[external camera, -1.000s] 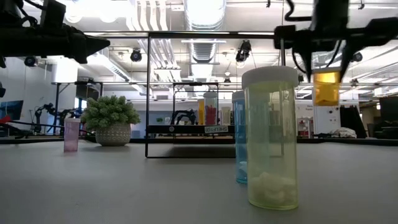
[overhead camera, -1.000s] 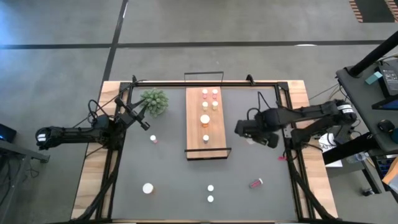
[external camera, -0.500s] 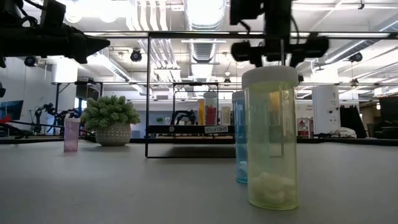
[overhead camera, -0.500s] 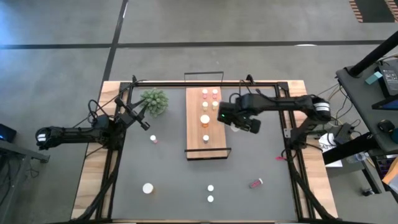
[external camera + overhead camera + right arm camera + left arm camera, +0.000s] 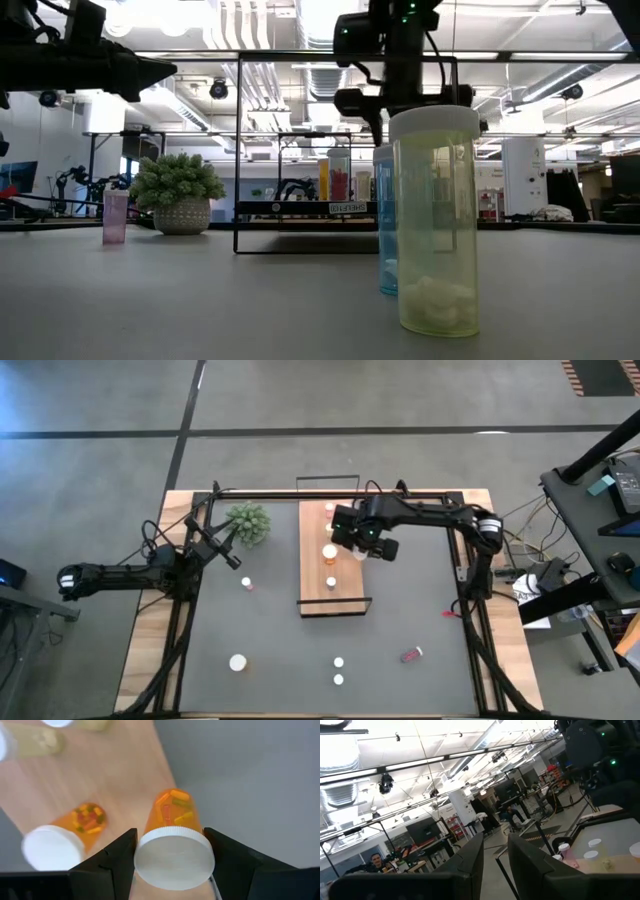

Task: Pick and place medicine bottles onto shelf by color
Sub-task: Put the right orange pill bottle aligned with the other orange pill bottle on the shelf

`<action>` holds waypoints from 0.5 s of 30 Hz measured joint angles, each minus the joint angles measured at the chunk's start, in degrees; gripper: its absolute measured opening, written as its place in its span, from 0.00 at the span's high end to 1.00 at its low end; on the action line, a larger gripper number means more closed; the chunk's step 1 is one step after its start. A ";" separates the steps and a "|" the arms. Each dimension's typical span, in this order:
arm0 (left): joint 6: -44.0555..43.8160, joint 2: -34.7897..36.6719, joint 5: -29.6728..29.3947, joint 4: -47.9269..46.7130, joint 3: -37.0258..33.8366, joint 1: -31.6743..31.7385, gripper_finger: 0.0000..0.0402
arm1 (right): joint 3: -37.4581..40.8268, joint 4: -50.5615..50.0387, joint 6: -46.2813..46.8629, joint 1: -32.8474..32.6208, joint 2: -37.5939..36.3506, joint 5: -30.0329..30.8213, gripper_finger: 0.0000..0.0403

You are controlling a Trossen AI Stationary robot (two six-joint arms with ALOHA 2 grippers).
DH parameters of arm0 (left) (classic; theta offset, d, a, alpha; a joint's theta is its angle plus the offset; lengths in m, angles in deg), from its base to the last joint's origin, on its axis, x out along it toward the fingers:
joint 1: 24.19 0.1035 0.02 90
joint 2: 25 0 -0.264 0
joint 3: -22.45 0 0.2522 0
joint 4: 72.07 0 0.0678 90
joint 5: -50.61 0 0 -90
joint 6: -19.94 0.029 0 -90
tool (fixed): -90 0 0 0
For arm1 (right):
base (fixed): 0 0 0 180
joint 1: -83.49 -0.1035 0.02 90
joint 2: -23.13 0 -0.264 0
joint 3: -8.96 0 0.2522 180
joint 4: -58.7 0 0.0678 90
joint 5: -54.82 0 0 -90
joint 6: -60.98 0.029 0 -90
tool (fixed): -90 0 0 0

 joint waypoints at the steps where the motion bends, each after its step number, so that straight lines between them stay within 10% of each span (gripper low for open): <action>1: 0.00 0.00 -0.01 0.02 0.02 0.02 0.82 | -0.34 0.59 0.00 0.03 0.52 0.00 0.49; 15: 0.00 0.01 -0.02 0.02 0.01 0.02 0.82 | -4.03 3.01 -0.57 1.24 5.24 -1.31 0.49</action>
